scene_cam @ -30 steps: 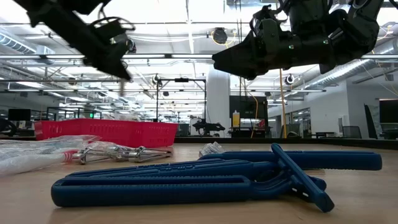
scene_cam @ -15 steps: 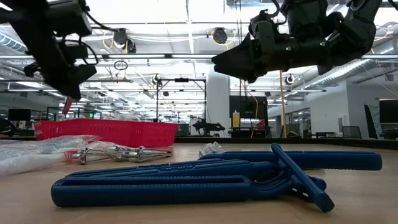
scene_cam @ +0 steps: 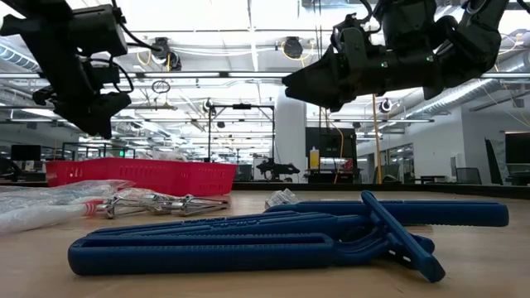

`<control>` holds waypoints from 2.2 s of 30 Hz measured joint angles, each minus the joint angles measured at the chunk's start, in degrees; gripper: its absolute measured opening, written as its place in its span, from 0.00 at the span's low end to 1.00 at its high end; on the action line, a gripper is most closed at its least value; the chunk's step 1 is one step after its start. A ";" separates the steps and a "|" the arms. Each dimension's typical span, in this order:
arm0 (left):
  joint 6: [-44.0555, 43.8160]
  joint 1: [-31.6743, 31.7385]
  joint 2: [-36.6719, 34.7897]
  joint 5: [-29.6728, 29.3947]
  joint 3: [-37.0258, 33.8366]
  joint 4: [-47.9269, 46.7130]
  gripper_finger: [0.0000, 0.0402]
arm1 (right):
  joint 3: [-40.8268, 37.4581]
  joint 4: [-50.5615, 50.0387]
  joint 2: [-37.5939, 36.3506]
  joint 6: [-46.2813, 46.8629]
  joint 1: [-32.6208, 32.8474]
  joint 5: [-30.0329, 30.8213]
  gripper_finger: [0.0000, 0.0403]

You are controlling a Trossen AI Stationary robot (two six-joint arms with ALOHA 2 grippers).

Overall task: Pick & Place Travel size toiletries
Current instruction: Put the right nail cutter into the horizontal left red bin

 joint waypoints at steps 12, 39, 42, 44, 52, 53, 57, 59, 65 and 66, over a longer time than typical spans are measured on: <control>0.22 -0.04 0.01 -0.57 0.00 5.22 0.47 | 9.20 -15.50 5.98 -0.14 3.95 -10.47 0.52; 4.74 -0.21 0.06 1.46 0.04 13.24 0.46 | 35.63 -51.42 28.29 -9.35 7.54 -19.87 0.52; 4.74 -0.21 0.04 1.48 0.04 13.24 0.46 | 35.50 -55.11 27.22 -9.21 7.70 -19.78 0.52; 4.74 -0.21 0.06 1.53 0.04 13.24 0.46 | 35.51 -56.90 26.52 -9.13 7.88 -19.63 0.52; 4.72 -0.21 0.06 1.55 0.04 13.22 0.46 | 35.41 -64.82 23.85 -7.79 8.31 -17.93 0.52; 4.73 -0.21 0.06 1.55 0.04 13.22 0.46 | 35.41 -64.49 23.90 -8.21 8.33 -17.61 0.52; 4.72 -0.19 0.06 1.57 0.04 13.22 0.46 | 35.34 -61.15 24.03 -9.73 9.00 -16.53 0.52; 4.70 -0.21 0.06 1.57 0.04 13.24 0.46 | 35.31 -59.40 24.13 -10.90 9.39 -16.26 0.52; 4.59 -0.21 0.06 1.57 0.04 13.58 0.46 | 33.34 -53.24 24.23 -12.16 9.86 -13.49 0.52; 4.57 -0.21 0.05 1.57 0.04 13.78 0.46 | 32.99 -52.93 24.21 -12.28 9.86 -13.40 0.51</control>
